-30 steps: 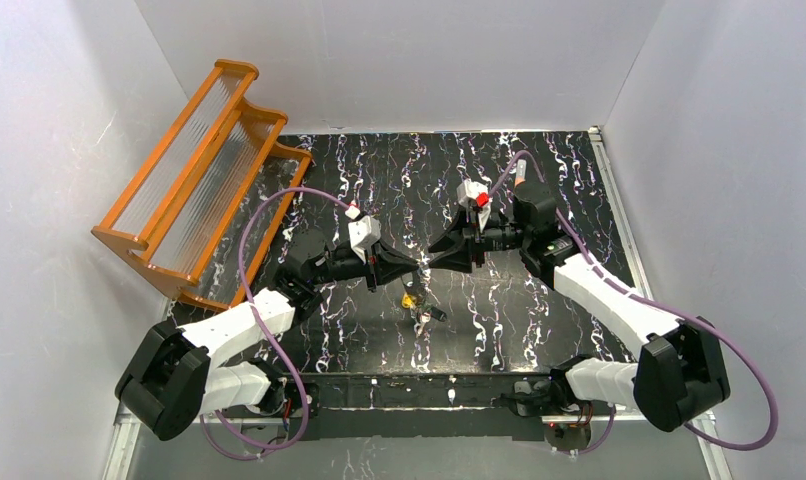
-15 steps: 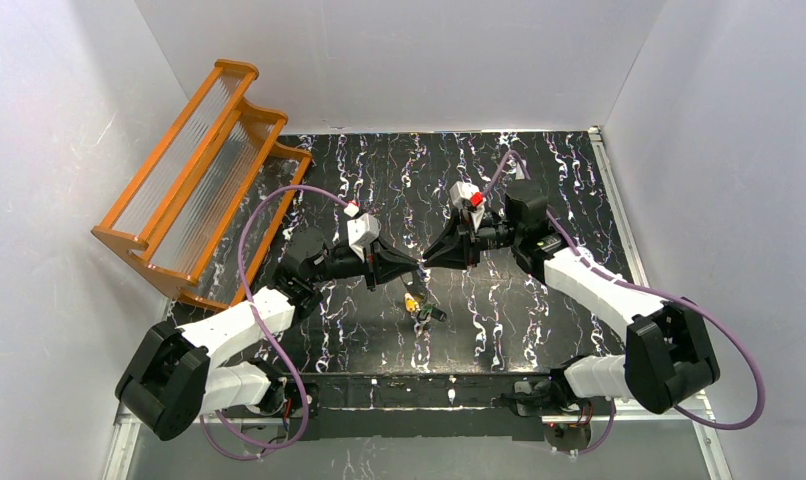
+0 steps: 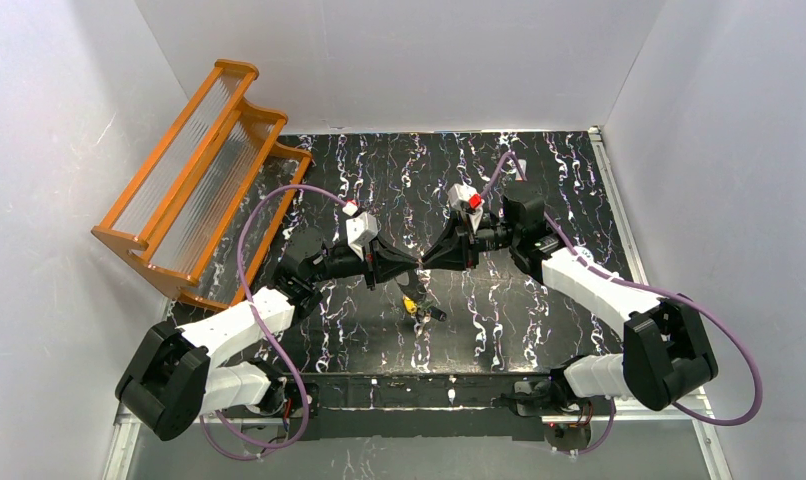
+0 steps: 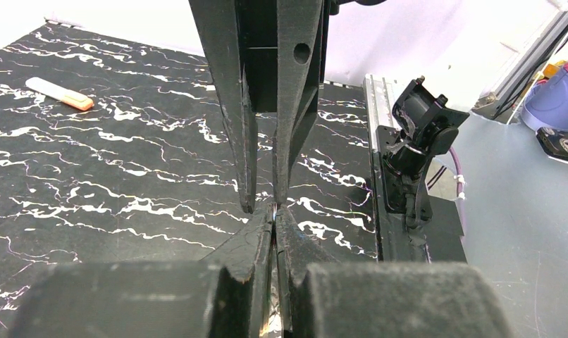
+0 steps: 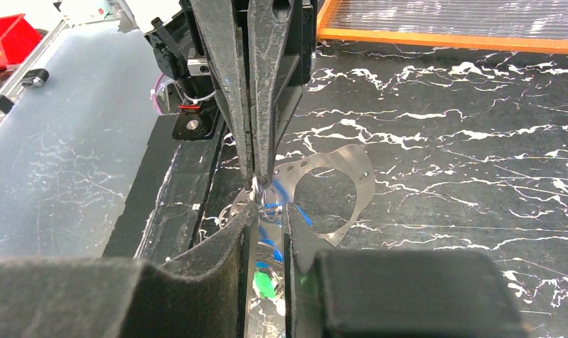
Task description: Remove the keys from the keyring
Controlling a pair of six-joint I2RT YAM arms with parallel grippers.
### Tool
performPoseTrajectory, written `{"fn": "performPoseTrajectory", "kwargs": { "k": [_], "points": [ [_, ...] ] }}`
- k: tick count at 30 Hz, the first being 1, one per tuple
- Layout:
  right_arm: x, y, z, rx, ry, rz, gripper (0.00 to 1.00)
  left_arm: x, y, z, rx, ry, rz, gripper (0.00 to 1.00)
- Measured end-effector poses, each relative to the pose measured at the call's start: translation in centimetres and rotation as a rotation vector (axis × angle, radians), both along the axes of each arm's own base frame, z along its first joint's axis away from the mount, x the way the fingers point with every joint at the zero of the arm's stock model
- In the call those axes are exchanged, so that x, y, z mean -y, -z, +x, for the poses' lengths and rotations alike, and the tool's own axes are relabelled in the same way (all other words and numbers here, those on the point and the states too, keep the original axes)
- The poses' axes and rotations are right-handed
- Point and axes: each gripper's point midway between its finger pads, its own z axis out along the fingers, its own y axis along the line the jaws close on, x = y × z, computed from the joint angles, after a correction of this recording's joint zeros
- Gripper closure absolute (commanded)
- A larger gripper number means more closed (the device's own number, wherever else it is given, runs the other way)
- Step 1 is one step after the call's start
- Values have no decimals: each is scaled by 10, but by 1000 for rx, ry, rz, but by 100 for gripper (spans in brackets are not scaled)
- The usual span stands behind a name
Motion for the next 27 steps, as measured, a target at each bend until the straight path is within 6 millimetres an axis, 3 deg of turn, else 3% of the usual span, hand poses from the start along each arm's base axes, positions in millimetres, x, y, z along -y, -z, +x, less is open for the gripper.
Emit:
{"fn": "performPoseTrajectory", "kwargs": {
  "k": [11,17,20,23,27],
  "points": [
    [-2,5,-8,-11,-16,-6,71,0,-5,2,20,-11,-16,100],
    [-3,2,-7,2,-19,7,83,0,-6,2,16,-9,-19,100],
    [-4,0,-7,7,-20,12,99,0,-6,1,11,-7,-20,100],
    [-5,1,-7,6,-21,12,99,0,-6,1,7,-7,-21,100],
    [-5,3,-5,5,-9,-4,99,0,-5,3,9,-17,-16,82]
  ]
}}
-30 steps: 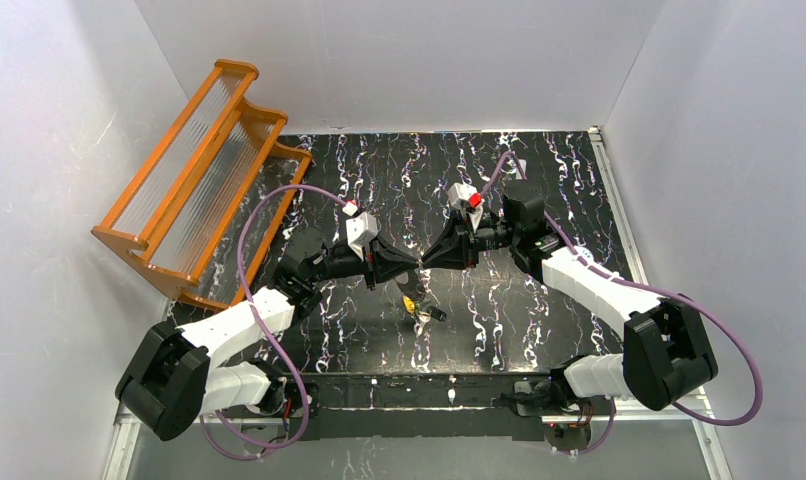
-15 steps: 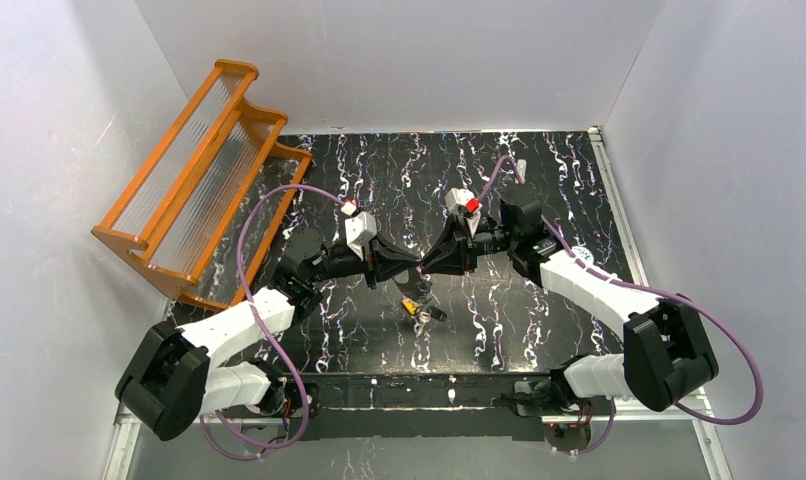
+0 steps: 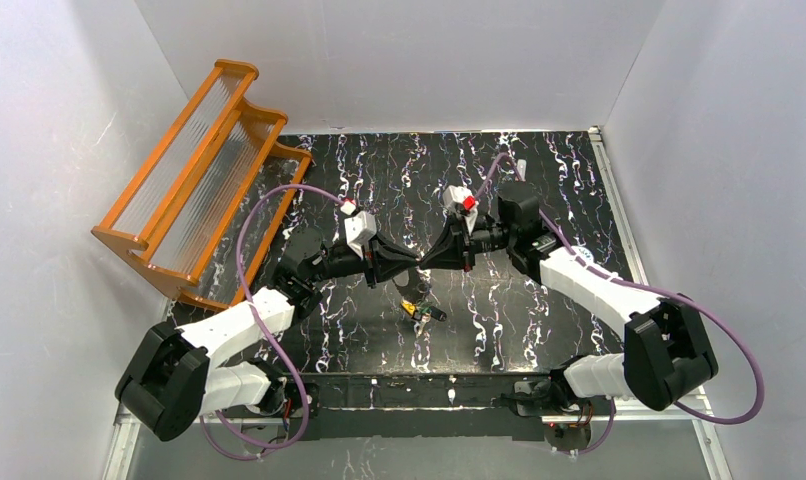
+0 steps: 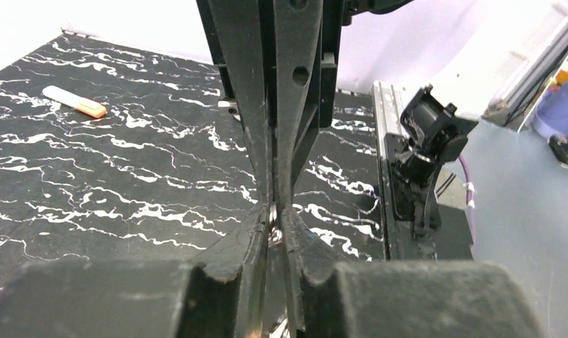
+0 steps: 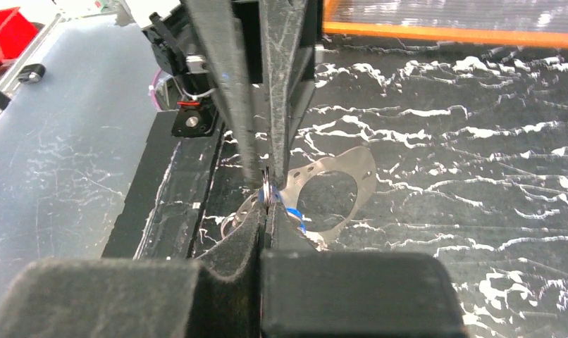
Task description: Remove the keys from the keyring
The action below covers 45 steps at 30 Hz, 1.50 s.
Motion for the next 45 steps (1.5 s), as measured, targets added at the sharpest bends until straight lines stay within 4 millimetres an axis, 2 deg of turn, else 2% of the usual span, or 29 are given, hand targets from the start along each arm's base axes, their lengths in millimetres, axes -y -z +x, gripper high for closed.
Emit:
{"fn": "performPoseTrajectory", "kwargs": {
  "k": [2,5,10,14,17,23,31,36,39,42,45],
  "points": [
    [0,1,4,-9,24,-29,99,-1,1,3,17,-18,11,72],
    [2,0,12,-28,77,-96,99,-6,3,7,58,-47,60,62],
    [3,-14,19,-27,162,-237,99,-11,-9,16,148,-76,158,56],
    [-7,-26,14,9,184,-365,99,-14,-12,18,191,-76,207,56],
    [-12,-25,13,28,197,-459,99,-15,-7,18,192,-70,236,61],
    [-3,-4,15,30,222,-629,99,-16,2,15,184,-41,277,78],
    [-2,3,13,51,207,-701,99,-13,11,12,166,-5,294,72],
    [-4,4,10,67,188,-712,99,-11,16,13,148,4,298,74],
    [-6,5,8,71,179,-715,99,-9,19,13,137,15,294,81],
    [-6,6,9,76,180,-721,99,-6,20,11,121,36,287,99],
    [-5,7,8,71,179,-726,99,-5,21,10,116,49,282,100]
  ]
}}
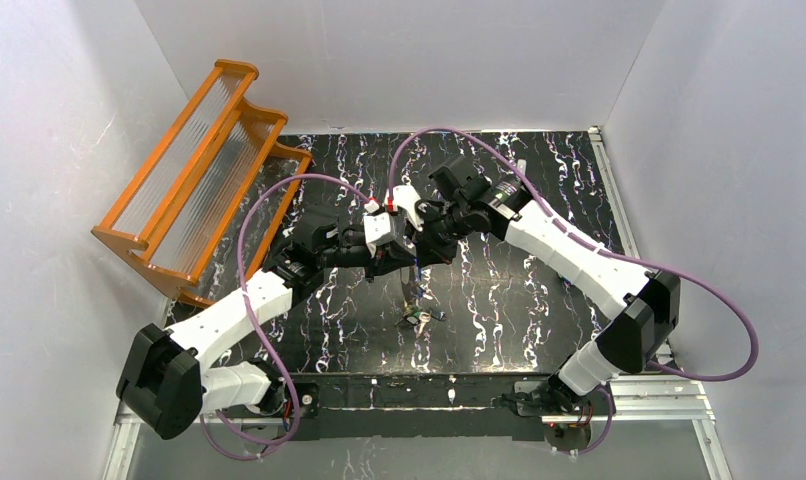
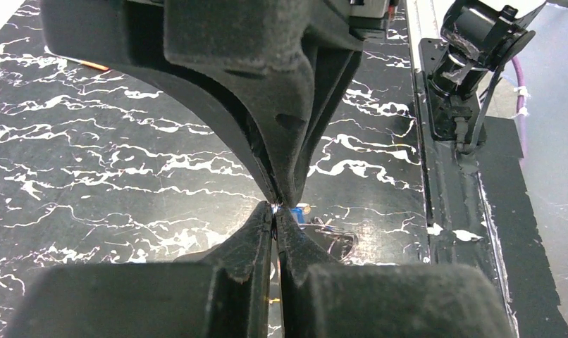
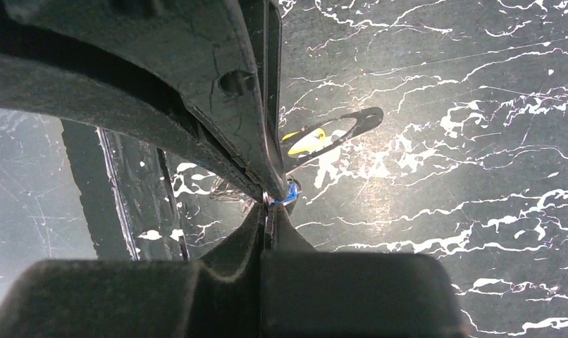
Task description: Remove the keys from the keyring
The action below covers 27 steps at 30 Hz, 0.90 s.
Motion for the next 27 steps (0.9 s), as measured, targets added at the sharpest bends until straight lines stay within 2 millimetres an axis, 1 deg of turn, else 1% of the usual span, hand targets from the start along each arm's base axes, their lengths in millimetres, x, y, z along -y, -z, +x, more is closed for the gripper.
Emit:
{"fn": "performPoseTrajectory", "kwargs": {
  "k": [4,5,6,7,10,14,17,21,24,27],
  "points": [
    [0,0,0,1,1,4,98,0,0,-1,-3,10,-2,100],
    [0,1,0,6,3,10,93,0,0,-1,-2,11,-2,100],
    [0,1,0,12,8,21,83,0,0,-1,1,12,-2,100],
    [1,1,-1,19,15,34,76,0,0,-1,3,11,-4,100],
    [5,-2,-1,82,35,104,70,1,-3,0,-20,-5,-25,100],
    [20,-5,-9,198,70,220,69,1,-1,2,-76,-59,-78,100],
    [27,-10,-11,289,96,324,65,1,-3,3,-116,-88,-115,100],
    [25,-11,-5,370,123,412,65,3,-14,4,-131,-102,-165,100],
    [20,-11,1,403,126,452,65,5,-23,4,-133,-99,-199,100],
    [14,-16,6,430,125,485,66,6,-28,3,-134,-92,-217,100]
  ]
}}
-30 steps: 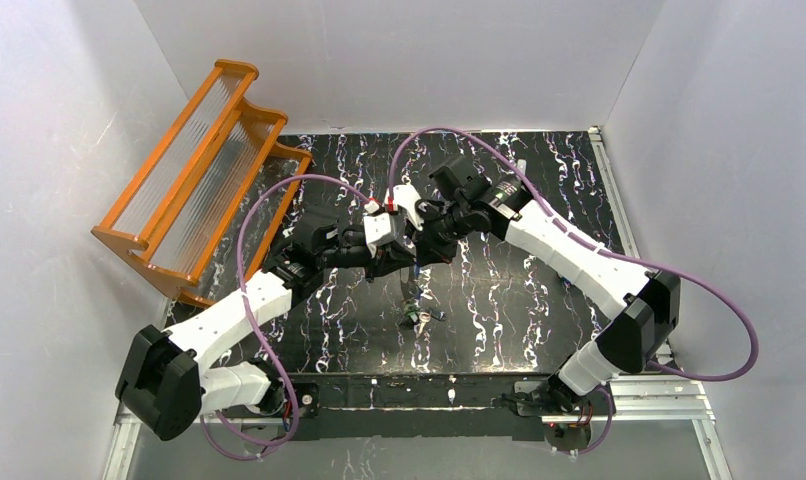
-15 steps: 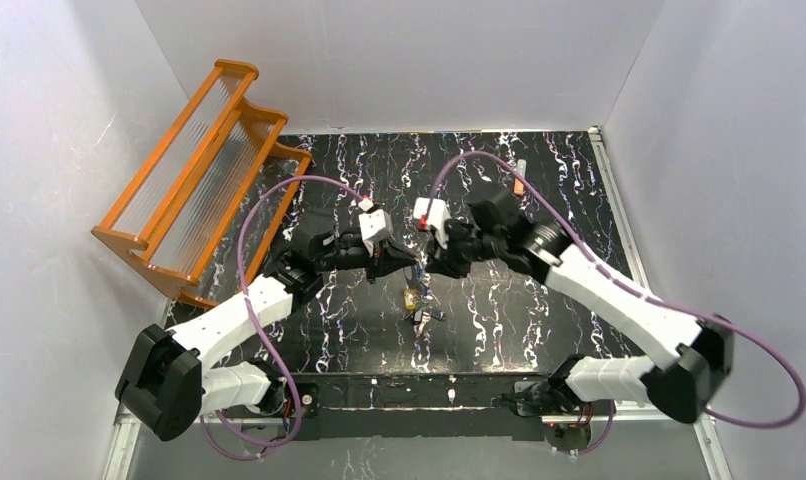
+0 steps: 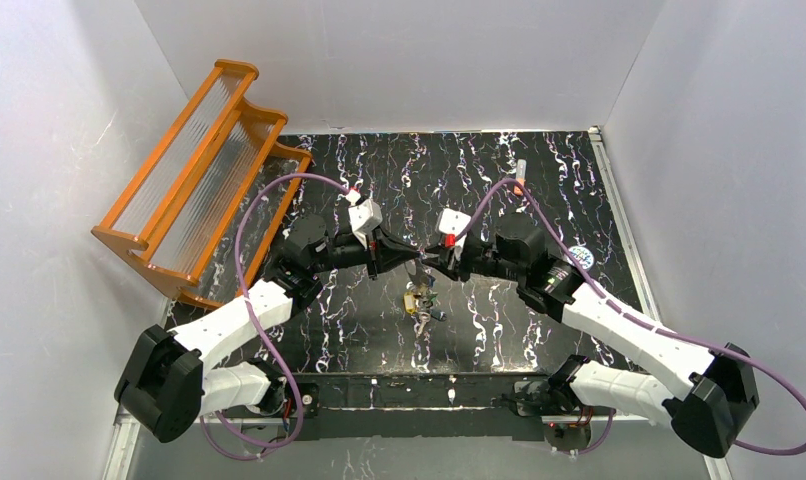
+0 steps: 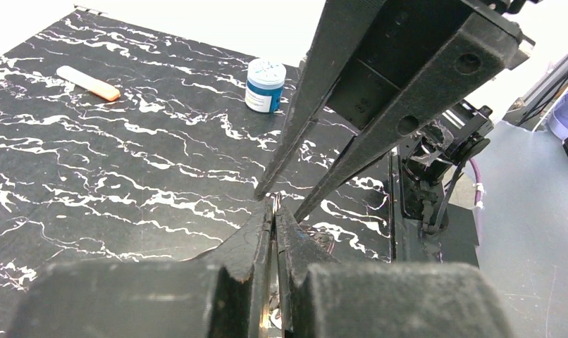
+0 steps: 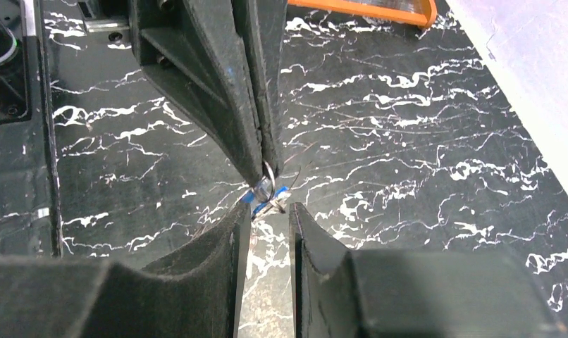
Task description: Remove the keys from the keyring
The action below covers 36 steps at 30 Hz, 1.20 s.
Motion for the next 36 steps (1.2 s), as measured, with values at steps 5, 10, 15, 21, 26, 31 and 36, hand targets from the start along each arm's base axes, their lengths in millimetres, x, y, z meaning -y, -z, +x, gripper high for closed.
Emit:
{"fn": "performPoseTrajectory", "kwargs": {
  "k": [5,10,15,21,26,31,36],
  "points": [
    [-4,-6,3,22,-14,28,78,0,0,-4,1,20,-6,100],
    [-6,-7,0,22,-43,36,87,1,-3,-5,13,29,-12,100],
    [-7,-7,-3,18,-64,40,87,0,-3,-5,14,31,-14,100],
    [-6,-7,-5,13,-75,45,81,0,-4,-6,6,34,-15,100],
    [-6,-8,-6,14,-79,47,81,0,-4,-8,2,44,-16,100],
    [-6,-7,-9,10,-92,46,78,0,-4,-10,0,55,-17,100],
    [-6,-4,-11,0,-102,36,77,-3,-5,-9,3,55,-19,100]
  ]
}}
